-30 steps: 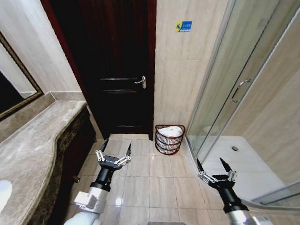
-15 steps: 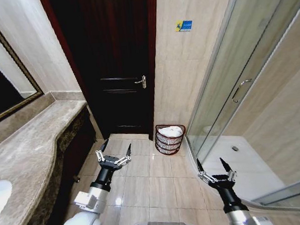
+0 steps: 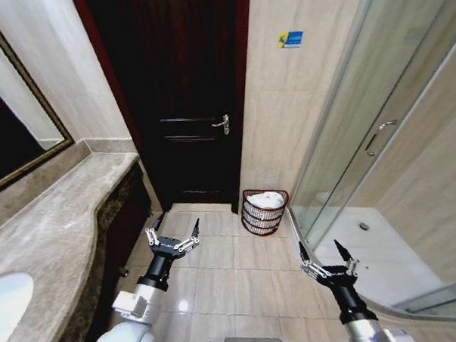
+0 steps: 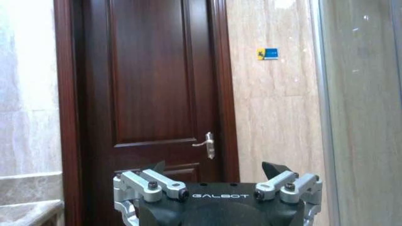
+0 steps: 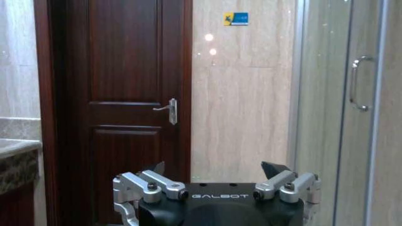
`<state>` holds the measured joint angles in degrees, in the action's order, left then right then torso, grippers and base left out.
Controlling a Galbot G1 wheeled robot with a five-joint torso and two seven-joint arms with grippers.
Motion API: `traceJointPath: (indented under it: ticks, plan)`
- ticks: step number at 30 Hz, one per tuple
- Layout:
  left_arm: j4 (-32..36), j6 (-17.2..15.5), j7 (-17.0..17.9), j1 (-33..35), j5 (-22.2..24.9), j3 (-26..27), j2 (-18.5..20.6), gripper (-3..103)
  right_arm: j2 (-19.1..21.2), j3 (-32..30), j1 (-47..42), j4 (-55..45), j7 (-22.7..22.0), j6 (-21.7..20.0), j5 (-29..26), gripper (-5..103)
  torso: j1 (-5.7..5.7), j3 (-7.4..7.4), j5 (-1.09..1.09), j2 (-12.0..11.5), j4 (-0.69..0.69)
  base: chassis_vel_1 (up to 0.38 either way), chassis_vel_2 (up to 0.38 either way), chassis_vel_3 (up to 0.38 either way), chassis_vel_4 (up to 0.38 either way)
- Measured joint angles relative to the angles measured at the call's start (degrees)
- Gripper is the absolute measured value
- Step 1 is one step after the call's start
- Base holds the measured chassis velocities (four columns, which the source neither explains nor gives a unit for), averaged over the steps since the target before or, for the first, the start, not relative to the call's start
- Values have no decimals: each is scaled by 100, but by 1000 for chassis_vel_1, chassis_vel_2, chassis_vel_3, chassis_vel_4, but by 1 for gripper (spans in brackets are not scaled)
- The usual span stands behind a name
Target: Discard the used towel into the hamper.
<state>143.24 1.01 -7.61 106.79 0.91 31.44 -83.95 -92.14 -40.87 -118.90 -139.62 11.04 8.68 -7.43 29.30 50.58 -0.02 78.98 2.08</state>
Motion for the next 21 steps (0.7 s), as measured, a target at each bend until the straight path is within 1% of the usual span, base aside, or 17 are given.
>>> traceJointPath:
  ticks: [3,5,11,21]
  plan:
    - [0,0,0,0,0,0,-1,100,0,0,0,0,0,0,0,100,1,1,0,0,0,0,0,0,0]
    - [0,0,0,0,0,-2,-4,100,1,-1,0,0,0,0,0,100,1,1,3,0,1,-3,-29,10,8]
    - [0,0,0,-1,0,-2,-5,100,1,-2,0,0,0,0,0,100,3,1,3,-1,1,-13,-77,-4,76]
    - [0,0,0,0,0,-1,-3,100,1,-2,0,0,0,0,0,100,-2,0,1,0,0,125,-112,-121,117]
